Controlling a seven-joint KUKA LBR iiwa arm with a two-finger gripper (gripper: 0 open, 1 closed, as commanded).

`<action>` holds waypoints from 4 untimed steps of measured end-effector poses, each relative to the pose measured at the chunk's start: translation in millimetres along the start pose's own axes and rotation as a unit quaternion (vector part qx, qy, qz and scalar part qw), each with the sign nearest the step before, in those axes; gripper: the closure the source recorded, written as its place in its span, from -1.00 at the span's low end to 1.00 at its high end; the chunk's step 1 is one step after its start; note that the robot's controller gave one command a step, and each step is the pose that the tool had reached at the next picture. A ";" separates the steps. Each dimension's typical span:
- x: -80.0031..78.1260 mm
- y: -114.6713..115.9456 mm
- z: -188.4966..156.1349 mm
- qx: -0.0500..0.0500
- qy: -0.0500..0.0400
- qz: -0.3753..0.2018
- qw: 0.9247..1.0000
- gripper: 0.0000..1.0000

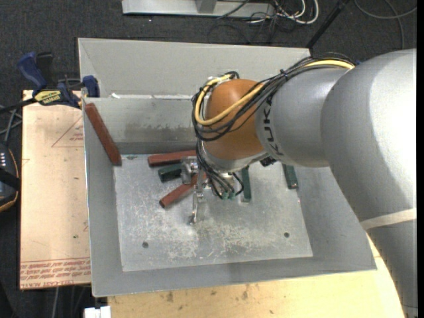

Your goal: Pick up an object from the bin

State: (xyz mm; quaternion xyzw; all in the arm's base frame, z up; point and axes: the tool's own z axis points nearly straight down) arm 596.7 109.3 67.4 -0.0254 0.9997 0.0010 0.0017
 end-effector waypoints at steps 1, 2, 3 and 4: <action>-0.1 14.9 -3.6 0.000 -0.001 -0.064 0.998 -1.00; -0.8 8.6 -2.1 -0.001 0.000 -0.019 1.000 -1.00; -1.8 14.8 -5.1 0.000 -0.001 -0.062 0.998 1.00; -1.8 14.8 -5.1 0.000 -0.001 -0.062 0.998 1.00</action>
Offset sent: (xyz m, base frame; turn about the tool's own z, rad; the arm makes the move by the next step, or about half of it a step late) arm 0.0000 0.0000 0.0000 0.0000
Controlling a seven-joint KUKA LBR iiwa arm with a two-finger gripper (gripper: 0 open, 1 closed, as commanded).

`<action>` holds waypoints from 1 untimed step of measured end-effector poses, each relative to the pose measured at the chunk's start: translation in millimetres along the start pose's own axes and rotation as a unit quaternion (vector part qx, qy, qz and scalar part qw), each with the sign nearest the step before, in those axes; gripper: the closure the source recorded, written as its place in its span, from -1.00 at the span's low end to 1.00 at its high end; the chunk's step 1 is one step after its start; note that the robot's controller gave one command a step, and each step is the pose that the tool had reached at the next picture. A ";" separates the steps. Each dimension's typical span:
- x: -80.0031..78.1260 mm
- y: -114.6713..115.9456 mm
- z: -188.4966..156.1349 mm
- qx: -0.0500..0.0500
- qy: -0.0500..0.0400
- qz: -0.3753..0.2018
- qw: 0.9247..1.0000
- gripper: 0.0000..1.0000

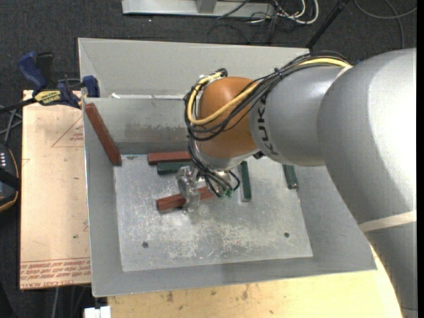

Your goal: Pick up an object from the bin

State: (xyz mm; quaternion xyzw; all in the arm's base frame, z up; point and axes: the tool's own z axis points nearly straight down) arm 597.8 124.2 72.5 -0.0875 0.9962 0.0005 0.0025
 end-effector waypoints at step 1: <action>3.4 0.2 -12.5 0.000 0.006 0.000 1.000 1.00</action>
Offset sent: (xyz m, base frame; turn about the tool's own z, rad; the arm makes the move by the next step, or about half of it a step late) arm 0.0001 0.0000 0.0092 0.0000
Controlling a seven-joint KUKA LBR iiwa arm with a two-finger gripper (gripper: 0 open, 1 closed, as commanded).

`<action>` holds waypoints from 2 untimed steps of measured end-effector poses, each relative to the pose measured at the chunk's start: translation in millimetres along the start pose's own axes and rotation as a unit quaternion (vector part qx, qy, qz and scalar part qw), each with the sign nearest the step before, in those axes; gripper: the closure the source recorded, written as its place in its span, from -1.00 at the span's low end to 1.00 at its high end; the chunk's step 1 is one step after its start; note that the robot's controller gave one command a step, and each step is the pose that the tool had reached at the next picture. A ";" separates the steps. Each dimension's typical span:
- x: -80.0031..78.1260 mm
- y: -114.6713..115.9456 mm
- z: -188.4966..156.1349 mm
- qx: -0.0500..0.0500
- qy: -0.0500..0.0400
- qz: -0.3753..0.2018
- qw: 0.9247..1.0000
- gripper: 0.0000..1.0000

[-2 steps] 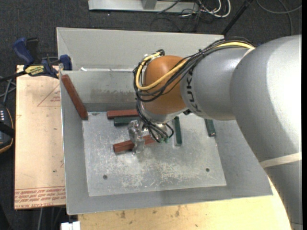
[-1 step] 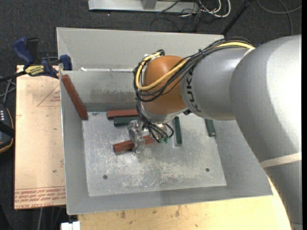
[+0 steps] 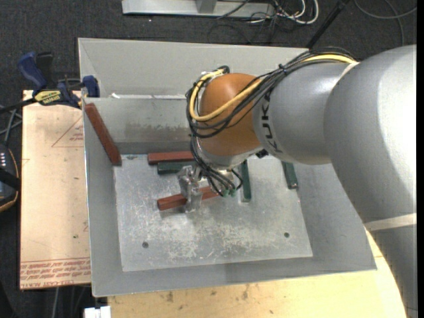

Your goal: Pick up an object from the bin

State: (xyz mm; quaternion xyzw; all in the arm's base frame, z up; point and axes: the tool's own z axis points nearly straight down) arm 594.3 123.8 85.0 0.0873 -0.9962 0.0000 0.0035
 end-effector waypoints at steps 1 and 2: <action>-0.1 0.4 -23.9 0.000 -0.001 0.000 1.000 1.00; -1.4 0.5 -43.2 0.000 -0.005 0.000 1.000 1.00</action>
Offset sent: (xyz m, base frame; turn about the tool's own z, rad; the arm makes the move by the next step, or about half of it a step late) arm 0.0003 -0.0001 0.0534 0.0000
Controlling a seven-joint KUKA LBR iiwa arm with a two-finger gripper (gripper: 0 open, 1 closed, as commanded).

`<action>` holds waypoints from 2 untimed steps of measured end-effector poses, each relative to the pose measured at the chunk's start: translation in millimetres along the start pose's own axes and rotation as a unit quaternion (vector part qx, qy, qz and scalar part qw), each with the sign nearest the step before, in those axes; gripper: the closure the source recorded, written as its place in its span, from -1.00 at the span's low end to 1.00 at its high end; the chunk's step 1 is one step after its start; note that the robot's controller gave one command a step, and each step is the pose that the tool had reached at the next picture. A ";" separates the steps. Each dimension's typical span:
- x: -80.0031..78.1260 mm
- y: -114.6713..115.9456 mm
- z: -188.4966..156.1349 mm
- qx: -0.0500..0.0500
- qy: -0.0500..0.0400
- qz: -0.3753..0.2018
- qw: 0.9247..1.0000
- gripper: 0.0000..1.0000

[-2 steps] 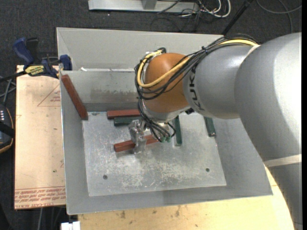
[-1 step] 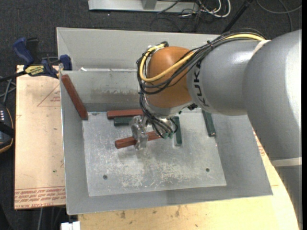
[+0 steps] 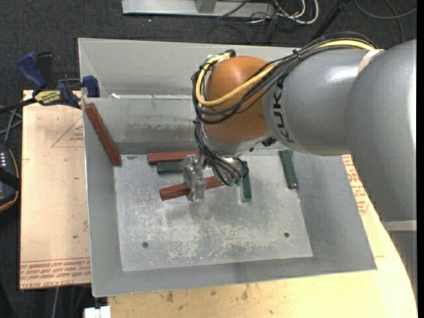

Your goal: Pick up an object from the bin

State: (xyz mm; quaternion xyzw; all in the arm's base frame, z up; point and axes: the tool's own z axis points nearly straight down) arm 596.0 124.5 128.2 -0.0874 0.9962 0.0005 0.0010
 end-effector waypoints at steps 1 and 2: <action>-0.5 0.0 -10.3 0.000 -0.002 0.000 1.000 1.00; -0.2 0.1 -17.8 0.000 -0.001 0.000 1.000 1.00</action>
Offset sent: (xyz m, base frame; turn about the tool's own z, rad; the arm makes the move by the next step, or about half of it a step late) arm 0.0001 -0.0001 0.0080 0.0000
